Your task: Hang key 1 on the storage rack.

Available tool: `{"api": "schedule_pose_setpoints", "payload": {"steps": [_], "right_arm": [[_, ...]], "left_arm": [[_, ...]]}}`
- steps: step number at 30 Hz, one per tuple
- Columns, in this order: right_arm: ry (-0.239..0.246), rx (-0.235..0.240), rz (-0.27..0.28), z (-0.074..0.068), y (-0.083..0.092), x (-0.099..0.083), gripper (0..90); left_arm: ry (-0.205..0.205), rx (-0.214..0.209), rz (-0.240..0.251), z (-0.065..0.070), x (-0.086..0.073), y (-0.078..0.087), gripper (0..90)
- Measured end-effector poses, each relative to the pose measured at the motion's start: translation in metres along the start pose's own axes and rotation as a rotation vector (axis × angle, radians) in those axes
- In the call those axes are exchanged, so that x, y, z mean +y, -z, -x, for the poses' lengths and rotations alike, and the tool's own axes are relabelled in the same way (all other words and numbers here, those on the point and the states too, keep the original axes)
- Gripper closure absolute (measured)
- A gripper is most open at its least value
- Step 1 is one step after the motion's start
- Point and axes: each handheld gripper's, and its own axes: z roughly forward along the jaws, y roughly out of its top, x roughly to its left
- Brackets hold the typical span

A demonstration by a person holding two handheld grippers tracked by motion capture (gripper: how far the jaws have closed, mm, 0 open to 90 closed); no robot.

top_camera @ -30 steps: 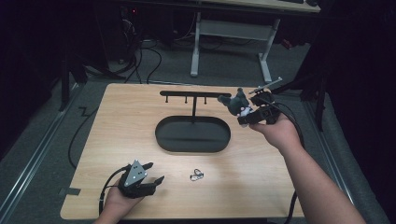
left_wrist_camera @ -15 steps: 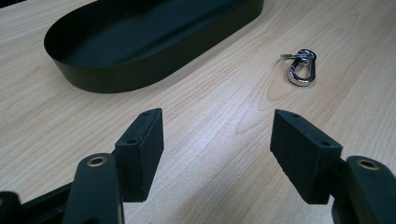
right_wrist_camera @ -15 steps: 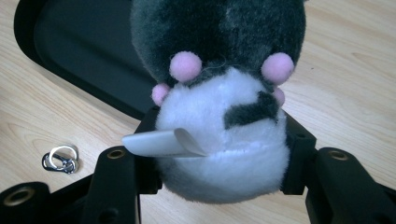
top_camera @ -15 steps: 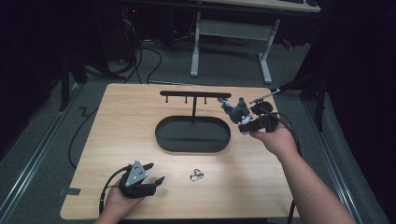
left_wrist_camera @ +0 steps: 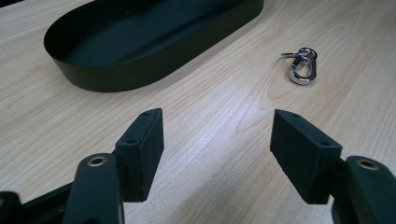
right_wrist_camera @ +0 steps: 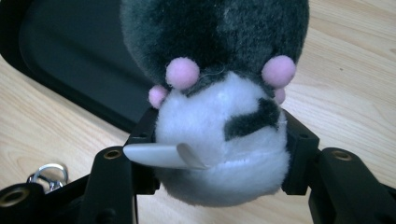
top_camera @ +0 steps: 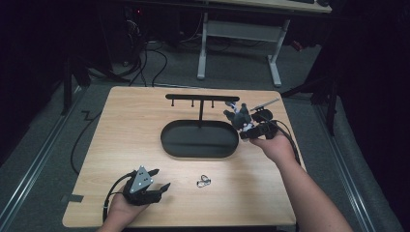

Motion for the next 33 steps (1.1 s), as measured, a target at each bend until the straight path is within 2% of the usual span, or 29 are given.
{"api": "schedule_pose_setpoints", "payload": {"steps": [3, 5, 8, 18, 19, 22, 24, 28, 29, 30, 31, 32, 33], "right_arm": [[0.001, -0.011, 0.002, 0.001, -0.007, 0.002, 41.9], [-0.019, -0.013, 0.017, 0.002, -0.015, 0.002, 37.6], [-0.017, -0.011, 0.038, 0.003, -0.018, 0.002, 36.3], [0.003, 0.001, 0.072, 0.001, -0.002, -0.007, 38.9], [0.028, -0.003, 0.085, 0.0, 0.002, -0.014, 41.2], [0.044, 0.009, 0.105, -0.001, 0.006, -0.026, 44.8], [0.085, -0.009, 0.129, -0.004, 0.009, -0.041, 49.7], [0.097, -0.001, 0.166, -0.005, 0.008, -0.065, 52.7], [0.104, -0.009, 0.187, -0.006, 0.007, -0.078, 53.8], [0.103, 0.002, 0.215, -0.007, 0.003, -0.096, 55.0], [0.103, 0.002, 0.215, -0.007, 0.003, -0.096, 55.0], [0.091, 0.018, 0.24, -0.007, 0.0, -0.117, 57.1], [0.091, 0.018, 0.24, -0.007, 0.0, -0.117, 57.1]], "left_arm": [[-0.001, 0.001, -0.002, 0.0, 0.0, 0.0, 35.7], [0.001, 0.0, -0.001, 0.0, 0.0, 0.0, 35.7], [0.008, -0.001, 0.001, 0.0, -0.001, 0.0, 35.7], [0.018, -0.008, -0.002, 0.001, 0.0, -0.001, 35.8], [0.026, -0.013, -0.01, 0.001, 0.001, -0.002, 36.1], [0.042, -0.019, -0.021, 0.001, 0.001, -0.004, 37.4], [0.046, -0.02, -0.03, 0.002, 0.002, -0.005, 39.4], [0.06, -0.023, -0.042, 0.005, 0.003, -0.007, 42.2], [0.065, -0.025, -0.046, 0.005, 0.003, -0.008, 44.9], [0.069, -0.029, -0.049, 0.006, 0.003, -0.008, 49.2], [0.076, -0.03, -0.052, 0.007, 0.004, -0.01, 49.2], [0.089, -0.04, -0.063, 0.007, 0.005, -0.011, 54.6], [0.089, -0.04, -0.063, 0.007, 0.005, -0.011, 57.5]]}}
